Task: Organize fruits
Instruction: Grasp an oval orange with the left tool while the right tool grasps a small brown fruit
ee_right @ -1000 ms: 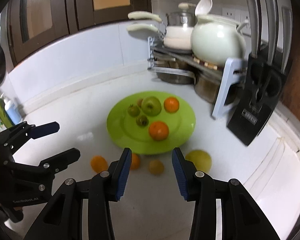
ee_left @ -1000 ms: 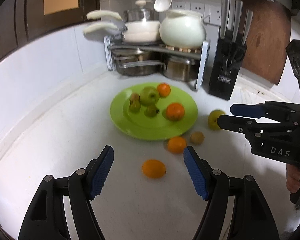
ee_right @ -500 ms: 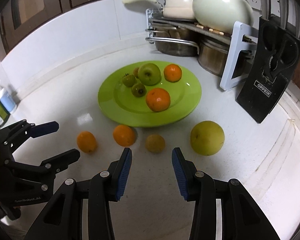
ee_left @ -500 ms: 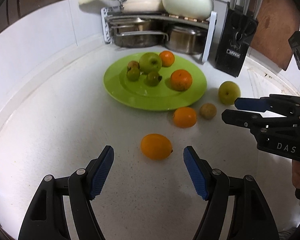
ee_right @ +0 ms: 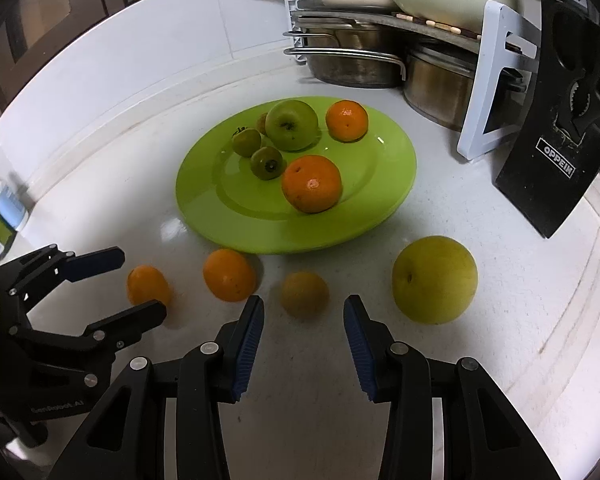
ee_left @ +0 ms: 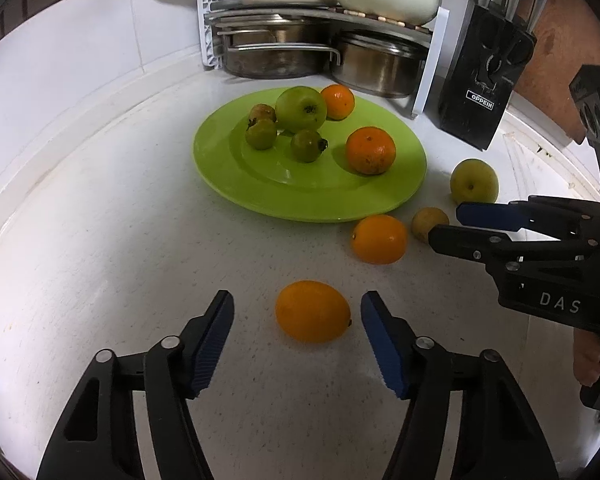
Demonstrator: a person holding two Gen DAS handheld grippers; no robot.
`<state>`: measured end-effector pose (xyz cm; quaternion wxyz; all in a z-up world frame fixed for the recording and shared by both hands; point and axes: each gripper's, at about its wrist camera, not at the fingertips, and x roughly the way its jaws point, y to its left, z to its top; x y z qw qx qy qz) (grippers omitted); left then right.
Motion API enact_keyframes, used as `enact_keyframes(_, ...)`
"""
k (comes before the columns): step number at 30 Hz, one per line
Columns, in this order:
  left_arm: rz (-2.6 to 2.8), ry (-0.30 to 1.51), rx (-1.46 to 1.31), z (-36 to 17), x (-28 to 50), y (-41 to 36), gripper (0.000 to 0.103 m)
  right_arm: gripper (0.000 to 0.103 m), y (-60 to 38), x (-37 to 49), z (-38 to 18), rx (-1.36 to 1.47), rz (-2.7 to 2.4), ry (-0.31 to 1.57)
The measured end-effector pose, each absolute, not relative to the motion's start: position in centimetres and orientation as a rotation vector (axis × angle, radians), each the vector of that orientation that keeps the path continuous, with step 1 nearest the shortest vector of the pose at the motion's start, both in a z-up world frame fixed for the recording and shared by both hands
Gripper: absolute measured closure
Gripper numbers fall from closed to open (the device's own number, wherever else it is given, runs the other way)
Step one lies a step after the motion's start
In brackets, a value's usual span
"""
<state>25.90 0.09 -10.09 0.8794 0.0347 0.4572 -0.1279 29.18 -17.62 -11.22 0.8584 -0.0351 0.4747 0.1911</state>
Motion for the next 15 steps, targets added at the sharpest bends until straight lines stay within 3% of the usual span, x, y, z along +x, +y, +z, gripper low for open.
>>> enact_keyframes(6,-0.273,0.968,0.072,-10.41,26.12,-0.08,0.051,0.061,-17.28,29.67,-11.42,-0.09,0.401,1.002)
enact_keyframes(12,-0.289,0.975,0.07,-10.46,26.13,-0.35,0.063,0.066,-17.11,29.91,-11.76,-0.102,0.405,1.008)
enact_keyframes(15,-0.29,0.974,0.074,-10.44,26.18,-0.48,0.064,0.07,-16.99,29.92,-11.87,-0.107,0.405,1.01)
